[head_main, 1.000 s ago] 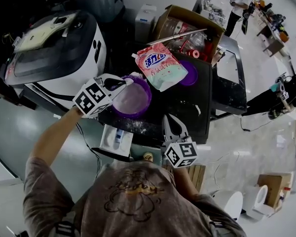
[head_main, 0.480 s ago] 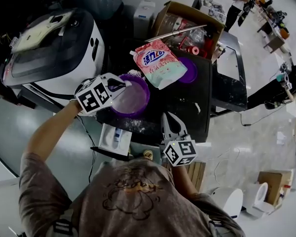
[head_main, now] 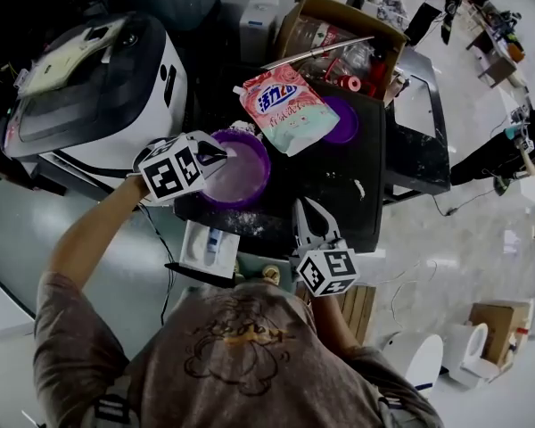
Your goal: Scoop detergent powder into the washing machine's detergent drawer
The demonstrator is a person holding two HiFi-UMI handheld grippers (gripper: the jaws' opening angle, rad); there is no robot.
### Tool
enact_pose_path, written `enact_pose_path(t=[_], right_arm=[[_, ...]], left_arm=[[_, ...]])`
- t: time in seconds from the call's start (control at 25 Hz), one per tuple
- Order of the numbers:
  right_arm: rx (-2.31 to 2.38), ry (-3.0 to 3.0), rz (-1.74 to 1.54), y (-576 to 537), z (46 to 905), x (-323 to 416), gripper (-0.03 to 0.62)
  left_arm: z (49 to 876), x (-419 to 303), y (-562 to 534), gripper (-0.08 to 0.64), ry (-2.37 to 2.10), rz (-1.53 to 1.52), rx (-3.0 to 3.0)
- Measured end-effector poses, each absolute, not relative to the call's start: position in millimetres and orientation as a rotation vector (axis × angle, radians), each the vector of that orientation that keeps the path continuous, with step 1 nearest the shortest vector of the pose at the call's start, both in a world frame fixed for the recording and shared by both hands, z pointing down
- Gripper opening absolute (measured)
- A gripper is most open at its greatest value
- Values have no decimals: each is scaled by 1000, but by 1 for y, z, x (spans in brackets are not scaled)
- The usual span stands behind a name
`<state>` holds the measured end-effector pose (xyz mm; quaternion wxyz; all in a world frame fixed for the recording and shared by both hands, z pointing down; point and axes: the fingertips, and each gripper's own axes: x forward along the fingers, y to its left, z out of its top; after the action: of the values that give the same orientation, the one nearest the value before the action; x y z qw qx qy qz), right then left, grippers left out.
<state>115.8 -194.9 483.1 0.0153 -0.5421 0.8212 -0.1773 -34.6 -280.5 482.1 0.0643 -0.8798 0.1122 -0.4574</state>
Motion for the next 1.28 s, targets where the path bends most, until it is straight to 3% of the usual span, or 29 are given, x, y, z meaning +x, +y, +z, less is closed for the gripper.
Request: enact_pose_path(t=[1.28], right_arm=[[-1684,2554,-572,-192,489,116,2]], left_arm=[[493,-31,-251,23,123,-1565,-2638]])
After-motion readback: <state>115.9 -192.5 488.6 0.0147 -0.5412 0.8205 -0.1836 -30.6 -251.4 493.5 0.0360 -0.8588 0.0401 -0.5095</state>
